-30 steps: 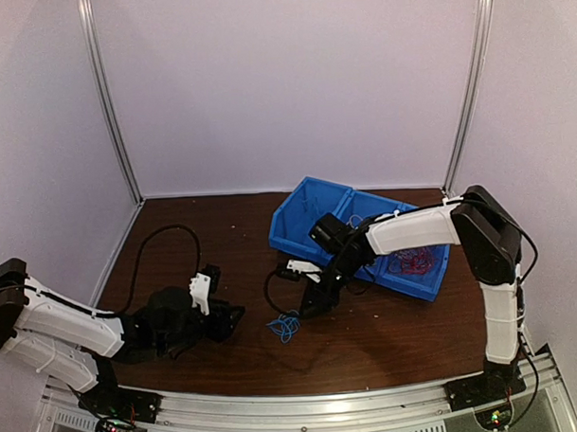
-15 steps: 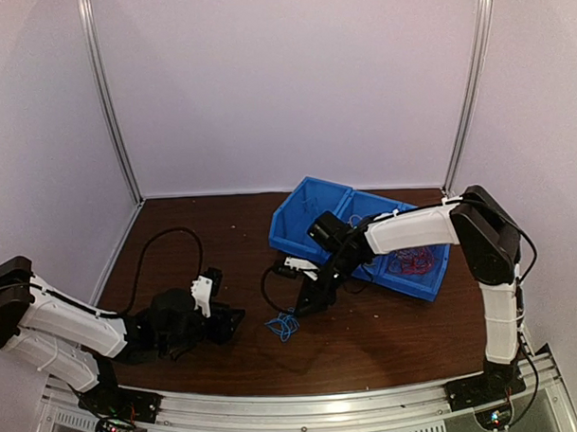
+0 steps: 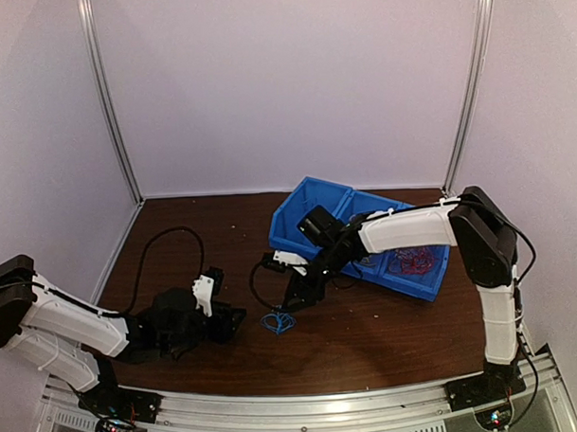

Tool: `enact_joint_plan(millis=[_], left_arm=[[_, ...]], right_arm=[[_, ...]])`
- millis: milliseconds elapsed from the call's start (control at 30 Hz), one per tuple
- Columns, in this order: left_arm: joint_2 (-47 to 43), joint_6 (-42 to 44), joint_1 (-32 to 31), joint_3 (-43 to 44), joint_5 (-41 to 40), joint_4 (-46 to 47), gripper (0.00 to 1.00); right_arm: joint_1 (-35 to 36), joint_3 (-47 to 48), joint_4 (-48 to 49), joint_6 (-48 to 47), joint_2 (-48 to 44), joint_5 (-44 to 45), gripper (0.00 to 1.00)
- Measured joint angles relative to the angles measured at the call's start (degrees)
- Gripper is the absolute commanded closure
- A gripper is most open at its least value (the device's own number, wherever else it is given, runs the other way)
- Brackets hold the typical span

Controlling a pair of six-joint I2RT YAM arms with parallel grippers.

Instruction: Untangle the cables

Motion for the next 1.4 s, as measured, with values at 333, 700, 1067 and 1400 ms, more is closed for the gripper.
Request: enact_joint_plan(millis=[333, 700, 1067, 1400], left_arm=[[-1.1, 0.0, 0.0, 0.1, 0.0, -1.0, 0.52], [-1.5, 0.4, -0.1, -0.2, 1.5, 1.2, 0.52], [3.1, -1.1, -1.5, 3.4, 5.3, 7.5, 0.49], [11.4, -8.7, -1.5, 4.4, 3.4, 7.8, 0.5]], right_arm=[[0.3, 1.9, 0.1, -1.2, 3.1, -2.4, 0.95], [0.3, 2.0, -0.2, -0.1, 2.8, -3.5, 1.0], [0.3, 1.6, 1.6, 3.9, -5.2, -2.8, 1.0], [0.3, -0.6, 2.0, 4.7, -6.9, -2.6, 1.0]])
